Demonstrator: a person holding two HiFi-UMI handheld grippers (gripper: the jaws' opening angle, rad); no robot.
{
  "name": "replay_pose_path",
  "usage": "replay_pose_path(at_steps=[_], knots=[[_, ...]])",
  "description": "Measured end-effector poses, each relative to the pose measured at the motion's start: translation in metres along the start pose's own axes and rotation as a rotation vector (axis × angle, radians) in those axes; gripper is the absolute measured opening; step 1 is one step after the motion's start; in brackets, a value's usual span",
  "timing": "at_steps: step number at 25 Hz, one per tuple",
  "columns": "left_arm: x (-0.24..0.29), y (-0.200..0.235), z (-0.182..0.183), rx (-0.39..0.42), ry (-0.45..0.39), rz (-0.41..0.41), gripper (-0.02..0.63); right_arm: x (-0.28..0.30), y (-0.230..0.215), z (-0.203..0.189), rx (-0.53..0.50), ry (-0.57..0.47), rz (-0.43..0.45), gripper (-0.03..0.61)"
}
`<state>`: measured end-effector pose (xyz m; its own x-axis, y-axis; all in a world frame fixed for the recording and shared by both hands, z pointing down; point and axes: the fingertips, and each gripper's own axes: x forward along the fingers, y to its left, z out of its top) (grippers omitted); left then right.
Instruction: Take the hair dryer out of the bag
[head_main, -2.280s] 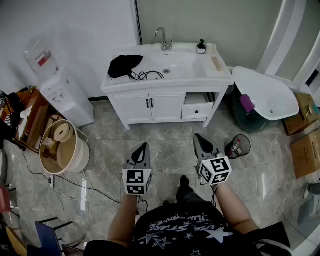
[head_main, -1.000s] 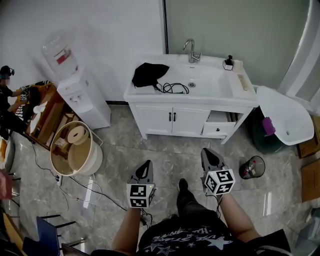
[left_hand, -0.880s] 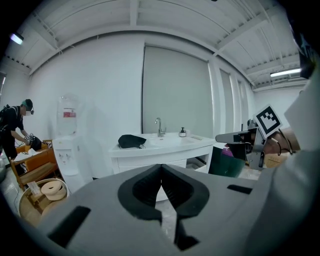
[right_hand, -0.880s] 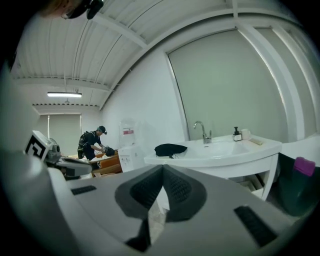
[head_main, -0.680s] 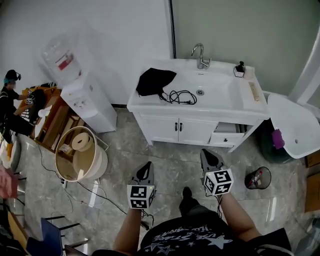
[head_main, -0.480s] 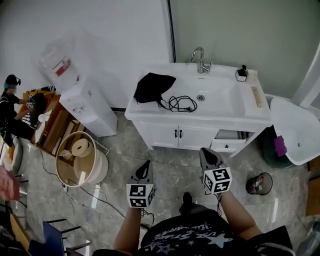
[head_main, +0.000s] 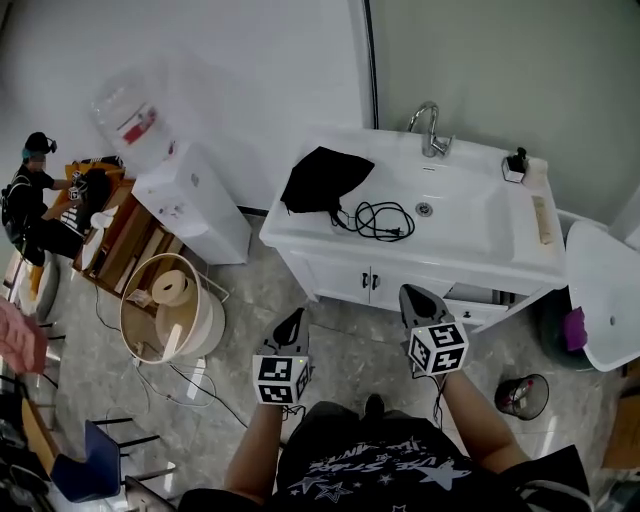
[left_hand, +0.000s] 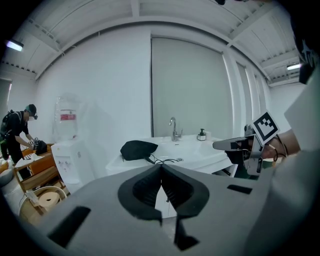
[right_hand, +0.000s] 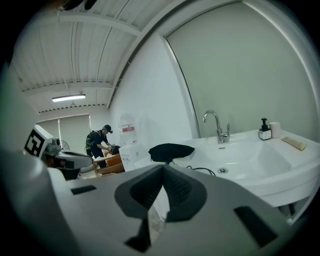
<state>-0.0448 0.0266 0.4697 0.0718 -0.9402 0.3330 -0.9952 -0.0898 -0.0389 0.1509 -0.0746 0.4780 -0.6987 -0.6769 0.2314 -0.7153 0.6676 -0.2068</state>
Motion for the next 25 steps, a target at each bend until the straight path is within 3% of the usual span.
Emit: replay_pose_path(at_steps=[7,14,25], knots=[[0.012,0.032,0.001,-0.012,0.002,0.046,0.011,0.035,0.012,-0.002,0.017,0.036,0.08,0.129],[0.053,0.069,0.008,-0.03,-0.026,0.018,0.011,0.081,0.017,-0.004,0.01,0.068,0.106,0.278],[0.158,0.165,0.018,-0.001,0.04,-0.032,0.011,0.197,0.001,0.02,0.03,0.102,0.037,0.284]])
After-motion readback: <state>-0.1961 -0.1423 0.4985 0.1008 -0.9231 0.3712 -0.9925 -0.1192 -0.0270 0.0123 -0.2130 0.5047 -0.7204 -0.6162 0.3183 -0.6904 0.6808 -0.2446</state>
